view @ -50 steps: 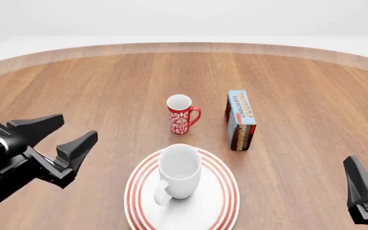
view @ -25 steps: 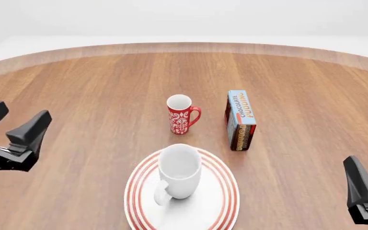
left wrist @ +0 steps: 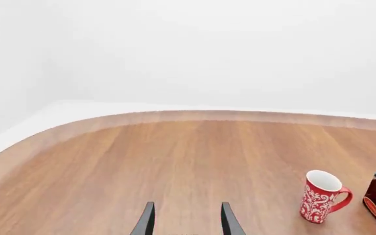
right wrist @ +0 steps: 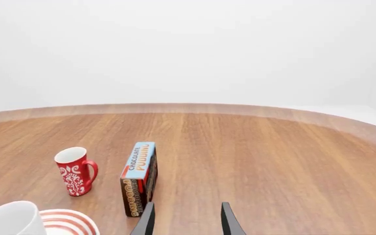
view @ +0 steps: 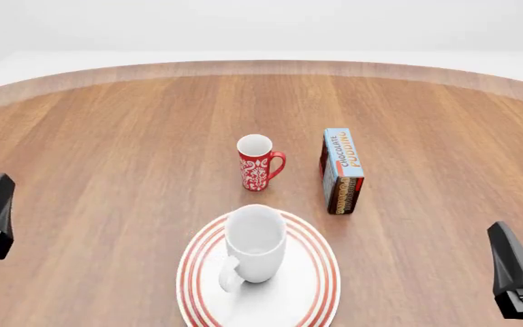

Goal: Pick up the white mug and put it on the plate, and put the chocolate pudding to the right of the plate.

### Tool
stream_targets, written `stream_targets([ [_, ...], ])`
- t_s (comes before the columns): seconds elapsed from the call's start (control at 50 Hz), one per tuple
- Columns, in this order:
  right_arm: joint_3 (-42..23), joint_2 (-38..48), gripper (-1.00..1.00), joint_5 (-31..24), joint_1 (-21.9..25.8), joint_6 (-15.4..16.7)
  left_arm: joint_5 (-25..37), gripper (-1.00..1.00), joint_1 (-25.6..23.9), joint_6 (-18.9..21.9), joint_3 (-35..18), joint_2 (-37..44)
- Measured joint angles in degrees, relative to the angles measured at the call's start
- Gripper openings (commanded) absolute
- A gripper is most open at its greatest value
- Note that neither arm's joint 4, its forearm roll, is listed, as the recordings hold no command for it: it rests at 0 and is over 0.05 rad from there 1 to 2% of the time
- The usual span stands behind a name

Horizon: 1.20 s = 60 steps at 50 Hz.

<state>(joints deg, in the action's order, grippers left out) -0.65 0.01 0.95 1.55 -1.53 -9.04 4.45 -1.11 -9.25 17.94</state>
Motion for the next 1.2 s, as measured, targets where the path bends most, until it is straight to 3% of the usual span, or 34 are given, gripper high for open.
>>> stream_targets([
  [0.32, -0.01, 0.00, 1.00, -0.03, -0.06, -0.01, -3.86, 1.00, 6.92, -3.89, 5.76, -4.18],
  [0.62, -0.13, 0.00, 1.00, 0.04, -0.07, 0.29, -2.55, 1.00, 11.83, -11.77, 8.47, -10.36],
  [0.88, -0.35, 0.00, 1.00, -0.37, -0.72, 0.37, -1.54, 1.00, 13.58, -15.93, 9.02, -12.91],
  [1.2, -2.91, 0.03, 1.00, -2.70, -0.89, 1.55, -2.77, 1.00, 14.46, -17.74, 9.19, -12.14],
])
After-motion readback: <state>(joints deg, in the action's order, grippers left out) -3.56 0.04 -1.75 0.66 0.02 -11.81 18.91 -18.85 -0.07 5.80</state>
